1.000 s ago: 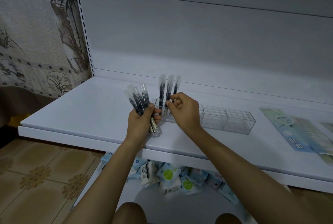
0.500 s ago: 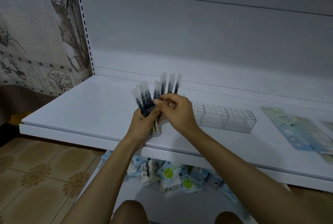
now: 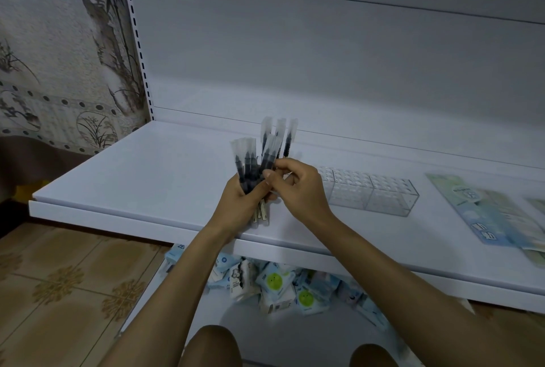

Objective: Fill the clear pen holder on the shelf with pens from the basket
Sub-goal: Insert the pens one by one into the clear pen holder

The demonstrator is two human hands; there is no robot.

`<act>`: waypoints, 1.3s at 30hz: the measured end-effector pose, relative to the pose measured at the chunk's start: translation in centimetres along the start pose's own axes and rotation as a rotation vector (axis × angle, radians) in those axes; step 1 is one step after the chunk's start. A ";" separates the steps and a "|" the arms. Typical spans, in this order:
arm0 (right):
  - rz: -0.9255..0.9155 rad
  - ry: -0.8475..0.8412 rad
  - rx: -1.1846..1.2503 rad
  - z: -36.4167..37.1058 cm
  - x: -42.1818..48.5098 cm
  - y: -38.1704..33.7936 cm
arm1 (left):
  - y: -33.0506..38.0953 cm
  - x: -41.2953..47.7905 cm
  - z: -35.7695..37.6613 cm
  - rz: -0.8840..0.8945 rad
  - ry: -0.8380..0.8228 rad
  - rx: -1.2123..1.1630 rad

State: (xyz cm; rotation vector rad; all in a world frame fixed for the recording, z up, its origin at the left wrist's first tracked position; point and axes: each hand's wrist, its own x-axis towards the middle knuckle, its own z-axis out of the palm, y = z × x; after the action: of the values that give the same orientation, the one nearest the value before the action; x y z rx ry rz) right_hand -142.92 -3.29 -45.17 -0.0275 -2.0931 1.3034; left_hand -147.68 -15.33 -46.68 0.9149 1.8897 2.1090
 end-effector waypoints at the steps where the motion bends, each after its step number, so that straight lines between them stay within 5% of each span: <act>1: 0.004 -0.003 -0.004 0.0 0.0 0.1 | 0.0 0.0 0.0 -0.003 -0.003 -0.004; 18: 0.260 0.049 0.253 -0.7 0.3 -1.5 | 0.0 -0.1 0.0 -0.053 0.057 -0.117; 31: 0.343 0.274 0.351 -3.0 2.9 -1.5 | 0.0 1.1 -0.5 -0.216 0.430 -0.587; 39: 0.377 0.388 0.291 -3.1 3.3 -0.1 | -0.2 1.6 -0.9 -0.317 0.450 -0.687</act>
State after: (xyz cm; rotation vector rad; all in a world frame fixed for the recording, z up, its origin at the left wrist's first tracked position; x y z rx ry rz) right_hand -143.82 0.24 -42.53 -0.5280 -1.6018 1.6603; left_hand -149.54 -15.25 -46.37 -0.0034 1.1580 2.5991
